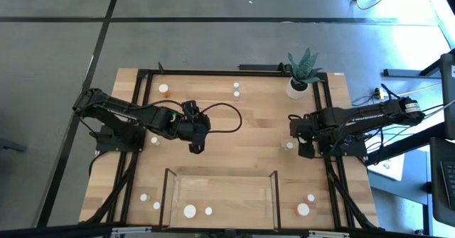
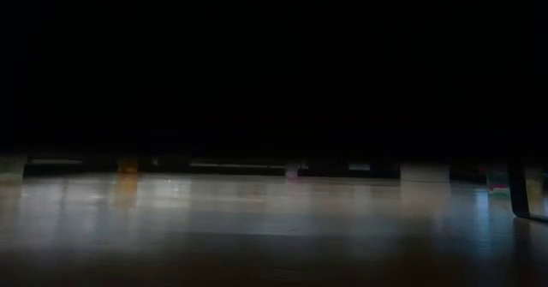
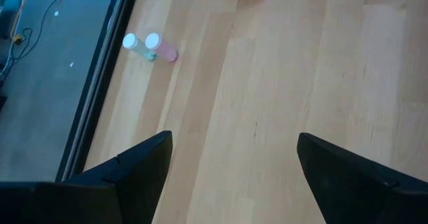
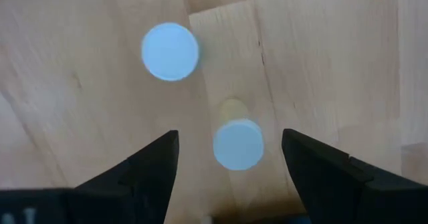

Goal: Pick and place medicine bottles onto shelf by color
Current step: Put the top right yellow pill bottle on the shelf

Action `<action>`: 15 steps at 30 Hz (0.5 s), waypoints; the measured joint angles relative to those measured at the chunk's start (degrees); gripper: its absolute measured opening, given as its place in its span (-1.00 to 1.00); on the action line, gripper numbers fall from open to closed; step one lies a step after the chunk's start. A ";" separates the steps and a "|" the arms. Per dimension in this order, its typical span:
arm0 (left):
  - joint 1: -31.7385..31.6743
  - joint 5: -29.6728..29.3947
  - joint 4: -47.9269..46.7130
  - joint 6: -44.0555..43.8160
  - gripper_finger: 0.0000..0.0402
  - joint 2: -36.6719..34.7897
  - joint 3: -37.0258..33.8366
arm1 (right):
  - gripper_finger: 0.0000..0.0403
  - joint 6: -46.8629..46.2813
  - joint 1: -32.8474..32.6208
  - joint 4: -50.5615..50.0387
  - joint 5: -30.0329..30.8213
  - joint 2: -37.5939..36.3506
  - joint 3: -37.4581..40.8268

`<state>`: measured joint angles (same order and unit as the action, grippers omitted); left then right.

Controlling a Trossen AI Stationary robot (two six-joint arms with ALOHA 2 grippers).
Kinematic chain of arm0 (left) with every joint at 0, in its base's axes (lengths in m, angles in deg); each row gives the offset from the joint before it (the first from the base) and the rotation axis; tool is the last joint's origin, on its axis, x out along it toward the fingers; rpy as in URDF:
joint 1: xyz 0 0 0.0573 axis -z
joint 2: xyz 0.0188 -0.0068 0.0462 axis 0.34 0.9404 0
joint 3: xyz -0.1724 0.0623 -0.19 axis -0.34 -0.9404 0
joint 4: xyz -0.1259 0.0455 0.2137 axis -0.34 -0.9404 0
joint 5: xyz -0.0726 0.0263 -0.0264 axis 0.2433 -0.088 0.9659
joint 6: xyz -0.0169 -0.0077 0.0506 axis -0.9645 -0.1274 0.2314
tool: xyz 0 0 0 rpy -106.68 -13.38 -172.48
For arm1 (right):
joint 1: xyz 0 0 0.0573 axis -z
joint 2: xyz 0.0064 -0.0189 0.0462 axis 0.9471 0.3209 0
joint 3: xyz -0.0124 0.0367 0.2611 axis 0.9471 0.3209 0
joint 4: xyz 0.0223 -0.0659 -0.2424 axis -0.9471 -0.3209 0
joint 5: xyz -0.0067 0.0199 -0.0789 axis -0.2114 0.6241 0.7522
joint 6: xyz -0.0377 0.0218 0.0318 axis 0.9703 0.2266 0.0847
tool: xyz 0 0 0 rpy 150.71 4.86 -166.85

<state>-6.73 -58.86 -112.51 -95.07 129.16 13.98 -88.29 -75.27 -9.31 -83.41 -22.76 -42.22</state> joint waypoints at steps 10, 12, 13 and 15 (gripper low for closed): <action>0.11 -0.01 0.00 0.04 0.57 0.01 0.00 | 0.33 -2.54 0.02 1.24 1.35 5.32 0.80; 0.11 -0.01 0.00 0.04 0.57 0.01 0.00 | 0.33 -2.58 0.02 1.25 1.82 6.40 0.80; 0.11 -0.01 0.00 0.04 0.57 0.01 0.01 | 0.33 -2.78 0.00 1.24 2.44 6.85 0.80; 0.11 0.01 -0.02 0.04 0.57 0.01 0.00 | 0.33 -3.00 0.00 1.34 3.15 7.82 0.80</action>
<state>-6.62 -58.85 -112.53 -95.03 129.17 13.98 -91.29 -75.27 -7.96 -80.26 -14.94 -41.42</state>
